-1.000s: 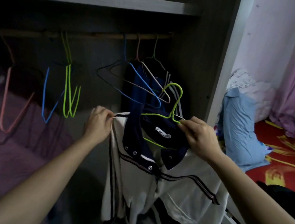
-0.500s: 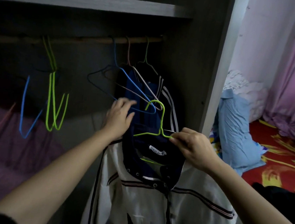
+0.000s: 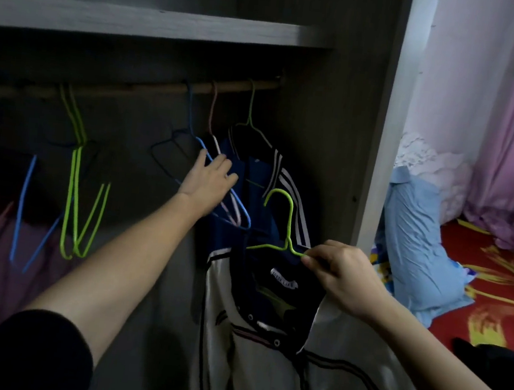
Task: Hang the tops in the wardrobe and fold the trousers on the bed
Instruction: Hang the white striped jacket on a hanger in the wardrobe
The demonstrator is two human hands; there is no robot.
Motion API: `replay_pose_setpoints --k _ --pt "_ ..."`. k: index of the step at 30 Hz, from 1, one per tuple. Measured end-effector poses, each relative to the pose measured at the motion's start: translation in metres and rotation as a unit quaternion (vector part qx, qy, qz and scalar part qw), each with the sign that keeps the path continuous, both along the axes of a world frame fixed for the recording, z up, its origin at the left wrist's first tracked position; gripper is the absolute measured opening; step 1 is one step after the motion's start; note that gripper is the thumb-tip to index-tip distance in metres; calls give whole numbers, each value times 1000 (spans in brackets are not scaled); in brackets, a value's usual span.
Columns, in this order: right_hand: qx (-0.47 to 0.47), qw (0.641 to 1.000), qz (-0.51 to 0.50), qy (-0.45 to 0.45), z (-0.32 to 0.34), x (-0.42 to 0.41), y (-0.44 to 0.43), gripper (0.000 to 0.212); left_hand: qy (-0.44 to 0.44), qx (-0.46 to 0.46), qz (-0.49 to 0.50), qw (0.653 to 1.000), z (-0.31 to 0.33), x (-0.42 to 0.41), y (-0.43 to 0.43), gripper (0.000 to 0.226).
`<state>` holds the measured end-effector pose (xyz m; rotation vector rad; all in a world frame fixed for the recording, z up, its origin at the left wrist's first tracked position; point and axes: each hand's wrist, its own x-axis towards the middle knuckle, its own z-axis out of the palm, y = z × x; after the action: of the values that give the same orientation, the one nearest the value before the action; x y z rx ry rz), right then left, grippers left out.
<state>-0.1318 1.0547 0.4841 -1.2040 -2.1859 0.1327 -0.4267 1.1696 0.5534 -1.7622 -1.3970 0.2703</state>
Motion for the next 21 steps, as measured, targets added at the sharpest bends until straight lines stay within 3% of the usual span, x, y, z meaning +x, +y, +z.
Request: replay_pose_setpoints --k 4,10,16,21 --pt "-15 999 -39 22 14 -15 27 20 -9 3 10 1000 0 -23 -9 38" --pt "-63 991 -82 82 59 -52 81 26 -46 -5 29 999 -2 -52 -30 55" --pt "-61 982 -97 149 142 -102 139 24 -96 -18 64 993 -6 -65 -49 55" --pt "-46 980 -116 155 183 -140 175 24 -157 -29 50 986 -7 -68 -57 57"
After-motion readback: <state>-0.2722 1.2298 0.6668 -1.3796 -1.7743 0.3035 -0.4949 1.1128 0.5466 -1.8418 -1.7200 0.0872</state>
